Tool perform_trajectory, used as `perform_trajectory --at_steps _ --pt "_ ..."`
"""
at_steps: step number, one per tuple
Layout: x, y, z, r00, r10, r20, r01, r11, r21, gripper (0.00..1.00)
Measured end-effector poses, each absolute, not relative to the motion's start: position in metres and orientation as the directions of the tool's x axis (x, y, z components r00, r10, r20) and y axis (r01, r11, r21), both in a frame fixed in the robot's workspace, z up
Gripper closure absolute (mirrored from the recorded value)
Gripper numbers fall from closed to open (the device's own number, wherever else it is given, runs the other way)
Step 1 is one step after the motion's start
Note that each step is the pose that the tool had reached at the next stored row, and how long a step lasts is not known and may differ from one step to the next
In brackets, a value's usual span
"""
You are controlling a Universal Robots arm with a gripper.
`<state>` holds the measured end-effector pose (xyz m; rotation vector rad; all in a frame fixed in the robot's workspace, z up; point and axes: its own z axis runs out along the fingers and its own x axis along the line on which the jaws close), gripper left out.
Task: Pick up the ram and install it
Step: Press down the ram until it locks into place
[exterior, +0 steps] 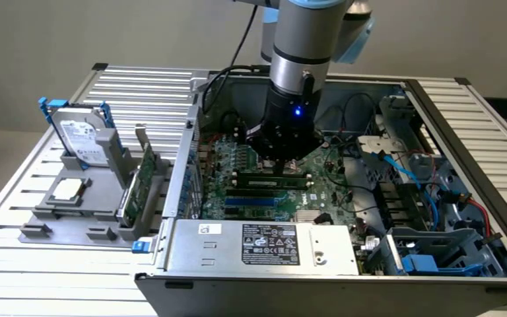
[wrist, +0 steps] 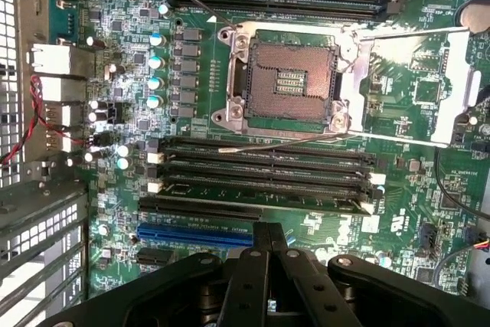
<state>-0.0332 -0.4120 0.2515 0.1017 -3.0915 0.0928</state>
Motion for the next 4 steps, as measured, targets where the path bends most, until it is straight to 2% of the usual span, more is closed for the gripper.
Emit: perform_trajectory --at_steps 4 --pt "-0.0326 -0.4125 0.2515 -0.997 -0.063 0.049 -0.066 0.996 -0.057 0.89"
